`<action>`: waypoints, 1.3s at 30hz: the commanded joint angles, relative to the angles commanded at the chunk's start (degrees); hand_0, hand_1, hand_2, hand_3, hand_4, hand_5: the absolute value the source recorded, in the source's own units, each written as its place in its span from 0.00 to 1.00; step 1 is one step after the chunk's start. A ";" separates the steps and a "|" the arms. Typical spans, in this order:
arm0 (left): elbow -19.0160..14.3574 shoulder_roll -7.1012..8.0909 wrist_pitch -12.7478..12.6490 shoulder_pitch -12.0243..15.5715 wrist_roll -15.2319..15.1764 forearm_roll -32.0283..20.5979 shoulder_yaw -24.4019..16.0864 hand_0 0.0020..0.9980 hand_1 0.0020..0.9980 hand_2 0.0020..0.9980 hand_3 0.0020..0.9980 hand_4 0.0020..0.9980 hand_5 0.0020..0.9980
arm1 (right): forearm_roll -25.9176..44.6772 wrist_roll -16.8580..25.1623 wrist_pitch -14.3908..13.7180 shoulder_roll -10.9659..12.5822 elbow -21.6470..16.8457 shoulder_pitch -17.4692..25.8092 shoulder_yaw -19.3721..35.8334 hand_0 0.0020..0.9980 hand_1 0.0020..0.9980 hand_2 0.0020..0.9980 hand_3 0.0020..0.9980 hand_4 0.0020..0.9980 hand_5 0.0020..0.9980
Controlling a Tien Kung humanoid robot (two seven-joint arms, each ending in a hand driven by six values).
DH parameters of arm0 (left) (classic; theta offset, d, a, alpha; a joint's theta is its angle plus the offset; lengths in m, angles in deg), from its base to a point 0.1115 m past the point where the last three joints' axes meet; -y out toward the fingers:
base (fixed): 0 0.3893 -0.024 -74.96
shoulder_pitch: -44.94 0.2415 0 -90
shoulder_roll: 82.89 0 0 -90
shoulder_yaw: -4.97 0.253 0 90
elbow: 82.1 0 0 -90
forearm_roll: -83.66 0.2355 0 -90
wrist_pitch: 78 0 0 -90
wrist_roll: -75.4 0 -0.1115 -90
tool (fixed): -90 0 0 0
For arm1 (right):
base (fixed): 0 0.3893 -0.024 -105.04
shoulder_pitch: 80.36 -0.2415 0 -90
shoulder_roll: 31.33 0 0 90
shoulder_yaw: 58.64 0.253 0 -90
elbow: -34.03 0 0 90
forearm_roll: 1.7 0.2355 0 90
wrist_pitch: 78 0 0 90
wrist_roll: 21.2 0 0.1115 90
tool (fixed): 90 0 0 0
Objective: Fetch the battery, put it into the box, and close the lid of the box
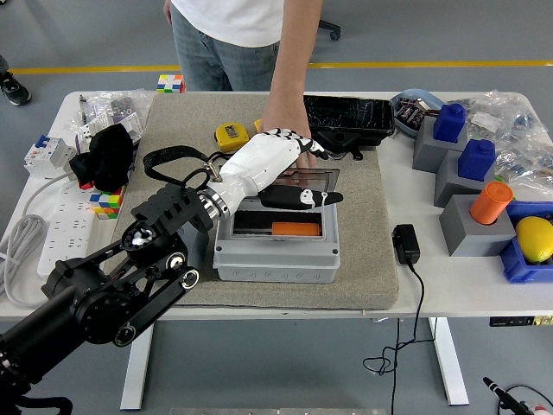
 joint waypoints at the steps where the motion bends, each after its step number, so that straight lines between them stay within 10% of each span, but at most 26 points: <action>1: -0.77 0.29 2.20 0.13 1.68 -0.38 -0.15 0.41 0.59 0.59 0.56 1.00 1.00 | -0.17 -0.03 0.01 0.01 0.00 0.02 0.20 0.85 0.78 0.76 0.82 1.00 1.00; 5: -3.22 1.07 9.19 0.82 5.03 -2.90 -0.68 0.41 0.59 0.59 0.56 1.00 1.00 | -0.53 -0.10 0.02 0.00 0.00 0.07 0.69 0.85 0.78 0.76 0.82 1.00 1.00; 21: -15.35 2.65 22.85 2.65 20.44 -6.07 -0.10 0.44 0.61 0.63 0.59 1.00 1.00 | -0.29 -0.07 -0.02 -0.02 0.00 -0.04 0.57 0.85 0.78 0.76 0.82 1.00 1.00; 25: -15.01 2.47 19.08 2.63 16.52 -3.59 -0.52 0.45 0.61 0.63 0.59 1.00 1.00 | -0.17 -0.06 -0.03 -0.04 0.00 -0.04 0.34 0.85 0.78 0.76 0.82 1.00 1.00; 32: -12.59 1.45 3.46 4.00 3.44 -0.51 -3.24 0.50 0.62 0.63 0.62 1.00 1.00 | -0.14 -0.12 -0.05 -0.14 0.00 0.07 0.18 0.85 0.78 0.76 0.82 1.00 1.00; 34: -11.74 0.32 -1.29 5.30 -0.91 -2.06 -5.83 0.67 0.74 0.72 0.71 1.00 1.00 | -0.40 -0.19 -0.04 -0.24 0.00 0.12 0.41 0.85 0.78 0.76 0.82 1.00 1.00; 39: -10.62 -1.50 -9.27 7.84 -10.64 -10.26 -12.98 0.67 0.74 0.72 0.71 1.00 1.00 | -0.31 -0.17 -0.03 -0.33 0.00 0.26 0.22 0.85 0.78 0.76 0.82 1.00 1.00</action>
